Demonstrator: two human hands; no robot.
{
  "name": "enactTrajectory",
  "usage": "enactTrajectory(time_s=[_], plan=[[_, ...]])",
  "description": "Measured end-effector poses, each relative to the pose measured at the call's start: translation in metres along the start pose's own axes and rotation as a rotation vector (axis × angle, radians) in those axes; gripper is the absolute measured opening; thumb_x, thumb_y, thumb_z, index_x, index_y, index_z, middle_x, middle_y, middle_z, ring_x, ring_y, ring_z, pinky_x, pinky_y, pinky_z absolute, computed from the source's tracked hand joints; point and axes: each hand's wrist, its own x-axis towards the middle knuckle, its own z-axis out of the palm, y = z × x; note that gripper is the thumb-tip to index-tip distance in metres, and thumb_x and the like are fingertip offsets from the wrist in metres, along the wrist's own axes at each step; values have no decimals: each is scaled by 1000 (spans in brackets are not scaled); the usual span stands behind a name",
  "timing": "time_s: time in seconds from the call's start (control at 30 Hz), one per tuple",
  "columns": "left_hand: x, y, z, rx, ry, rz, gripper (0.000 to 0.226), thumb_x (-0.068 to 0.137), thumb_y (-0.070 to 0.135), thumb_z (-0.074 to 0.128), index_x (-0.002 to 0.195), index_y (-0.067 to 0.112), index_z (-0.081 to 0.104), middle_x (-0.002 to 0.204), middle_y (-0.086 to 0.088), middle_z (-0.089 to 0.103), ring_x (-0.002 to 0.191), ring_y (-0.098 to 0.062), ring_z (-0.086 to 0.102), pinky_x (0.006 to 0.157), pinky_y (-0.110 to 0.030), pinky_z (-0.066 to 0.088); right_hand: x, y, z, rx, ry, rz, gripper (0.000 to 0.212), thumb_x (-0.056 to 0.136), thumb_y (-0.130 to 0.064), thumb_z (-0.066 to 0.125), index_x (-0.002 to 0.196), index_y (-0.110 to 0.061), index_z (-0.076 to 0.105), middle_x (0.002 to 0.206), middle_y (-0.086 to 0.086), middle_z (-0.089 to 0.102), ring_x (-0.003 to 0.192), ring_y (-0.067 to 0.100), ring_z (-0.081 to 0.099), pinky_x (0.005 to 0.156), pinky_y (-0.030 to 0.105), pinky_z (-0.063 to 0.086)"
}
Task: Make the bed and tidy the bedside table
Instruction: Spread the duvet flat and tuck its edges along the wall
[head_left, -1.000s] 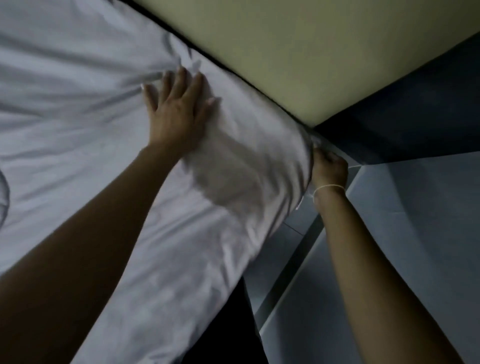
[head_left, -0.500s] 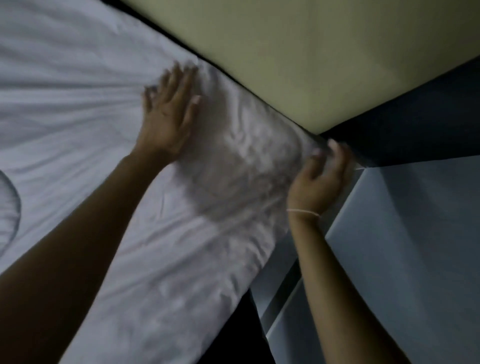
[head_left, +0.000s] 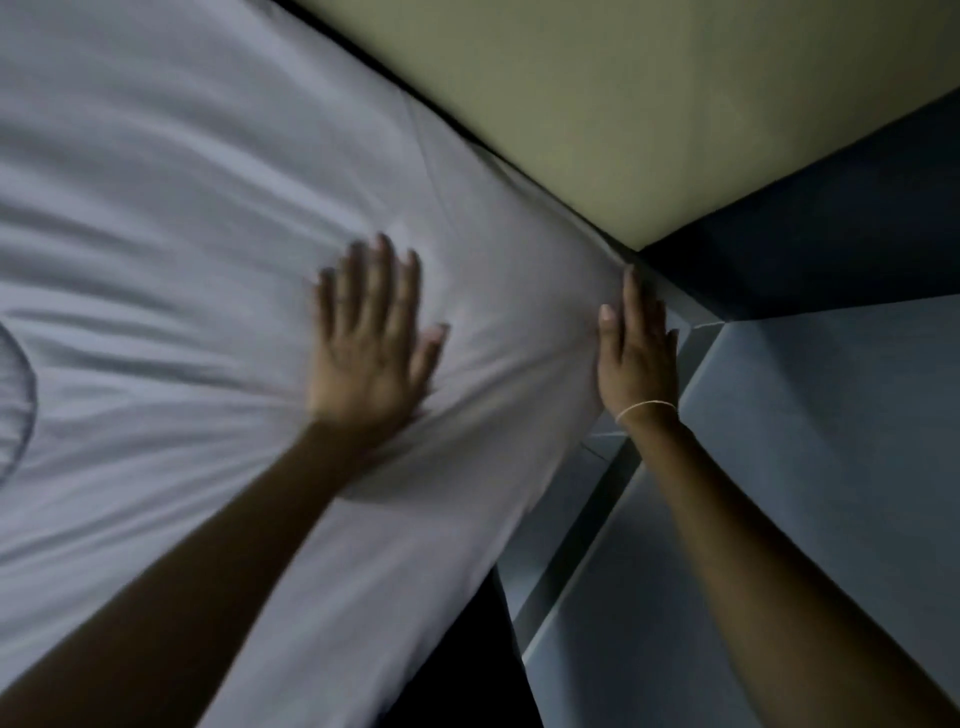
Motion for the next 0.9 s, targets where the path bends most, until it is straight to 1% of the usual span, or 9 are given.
enactTrajectory(time_s=[0.1, 0.23, 0.3, 0.37, 0.47, 0.53, 0.67, 0.8, 0.9], plan=[[-18, 44, 9, -32, -75, 142, 67, 98, 52, 23, 151, 12, 14, 158, -17, 8, 145, -36, 2, 115, -56, 13, -3, -1, -17, 57, 29, 21, 53, 103, -41, 23, 153, -27, 12, 162, 3, 10, 149, 24, 7, 121, 48, 9], [-21, 56, 1, -200, -117, 453, 56, 100, 39, 12, 149, 15, 17, 156, -18, 17, 145, -34, 9, 116, -54, 12, -23, -29, -28, 233, 314, 41, 45, 104, -27, 32, 148, -18, 33, 157, 5, 27, 145, 20, 24, 116, 33, 26], [-2, 34, -13, -373, 13, 341, 56, 97, 32, 22, 147, 7, 21, 153, -23, 23, 143, -36, 15, 116, -48, 7, -30, -53, -24, 302, 382, -45, 44, 103, -24, 32, 145, -14, 40, 155, 7, 32, 145, 19, 26, 117, 33, 27], [31, -1, -26, -346, 128, 115, 61, 93, 33, 26, 146, 1, 24, 152, -27, 20, 142, -41, 14, 115, -47, 5, -30, -82, -11, 291, 391, -177, 44, 101, -24, 35, 141, -9, 44, 151, 12, 38, 143, 24, 30, 116, 37, 29], [82, -47, -32, -138, 58, -194, 64, 97, 44, 23, 150, 7, 16, 157, -22, 7, 144, -42, 2, 115, -51, 2, -26, -122, 20, 106, 301, -461, 45, 99, -29, 38, 139, -11, 48, 149, 17, 40, 140, 32, 34, 114, 55, 26], [105, -55, -27, -32, -26, -204, 70, 97, 53, 20, 151, 10, 8, 158, -18, 1, 144, -39, -4, 116, -52, -2, -19, -126, 39, -105, 212, -522, 49, 98, -44, 37, 142, -25, 45, 155, 13, 31, 144, 30, 27, 115, 58, 12], [118, -32, -14, 5, -20, -188, 77, 95, 55, 16, 150, 4, 4, 158, -18, 2, 146, -34, 0, 117, -52, 0, -5, -75, 41, -290, 202, -257, 64, 94, -65, 22, 151, -35, 19, 161, 4, 15, 148, 23, 13, 117, 57, 11], [98, -5, -7, -27, 2, -90, 76, 96, 56, 13, 150, 2, 8, 158, -20, 5, 146, -34, 3, 118, -48, 1, -13, -26, 24, -121, 156, -48, 68, 94, -62, 11, 154, -30, 11, 162, 3, 7, 149, 23, 6, 119, 56, 8], [74, 18, 0, -54, -6, 56, 71, 98, 54, 16, 151, 7, 7, 158, -18, 4, 146, -32, 2, 119, -46, 2, -18, 1, 9, 24, 40, 45, 63, 94, -61, 10, 152, -38, 0, 162, 1, 9, 148, 29, 9, 118, 59, 5]])
